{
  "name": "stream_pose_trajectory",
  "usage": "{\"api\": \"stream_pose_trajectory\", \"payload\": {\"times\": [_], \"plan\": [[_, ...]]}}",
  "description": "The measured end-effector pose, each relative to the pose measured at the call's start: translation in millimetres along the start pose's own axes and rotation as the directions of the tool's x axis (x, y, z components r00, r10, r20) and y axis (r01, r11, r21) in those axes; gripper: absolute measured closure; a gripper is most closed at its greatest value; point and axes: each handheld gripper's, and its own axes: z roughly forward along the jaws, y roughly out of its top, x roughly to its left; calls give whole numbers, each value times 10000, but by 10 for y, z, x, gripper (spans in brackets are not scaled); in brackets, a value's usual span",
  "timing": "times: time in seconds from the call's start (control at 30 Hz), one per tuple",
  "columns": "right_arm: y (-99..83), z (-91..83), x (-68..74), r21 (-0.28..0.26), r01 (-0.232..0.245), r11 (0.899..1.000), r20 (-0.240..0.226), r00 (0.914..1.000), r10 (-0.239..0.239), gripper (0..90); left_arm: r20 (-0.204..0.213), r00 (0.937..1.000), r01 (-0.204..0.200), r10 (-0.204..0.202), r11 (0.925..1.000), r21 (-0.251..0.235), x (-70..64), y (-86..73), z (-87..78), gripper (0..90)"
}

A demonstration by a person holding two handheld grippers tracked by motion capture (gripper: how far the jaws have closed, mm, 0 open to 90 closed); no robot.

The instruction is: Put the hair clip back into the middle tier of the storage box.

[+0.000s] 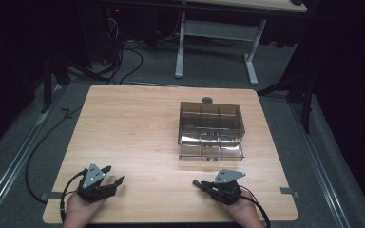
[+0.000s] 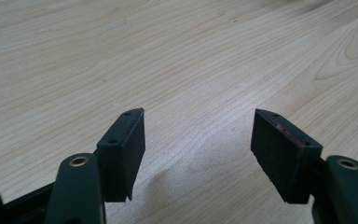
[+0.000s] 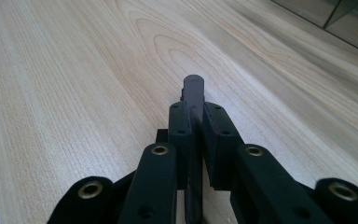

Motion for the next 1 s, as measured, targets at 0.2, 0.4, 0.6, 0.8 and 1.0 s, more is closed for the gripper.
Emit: {"api": "stream_pose_trajectory", "payload": {"times": [0.2, 0.4, 0.6, 0.8, 1.0], "plan": [[2, -50, -15, -169, -54, 9998, 288, 9996, 58, 824, -12, 10000, -1, 1, 10000, -11, -1, 0, 0, 357], [-31, -118, -78, -224, -281, 9994, 597, 9978, 294, 824, -30, 10000, -7, 7, 10000, -45, -3, -2, 0, 357], [-114, -228, -175, -326, -680, 9972, 1000, 9924, 710, 823, -29, 10000, -4, 4, 10000, -55, -4, -2, -1, 357], [-251, -386, -298, -515, -1170, 9918, 1483, 9812, 1235, 823, -20, 10000, -9, 8, 10000, -63, -2, -2, -3, 356], [-336, -480, -379, -541, -1448, 9880, 1878, 9703, 1525, 823, -9, 10000, -13, 13, 10000, -56, -2, -2, -5, 357]]}}
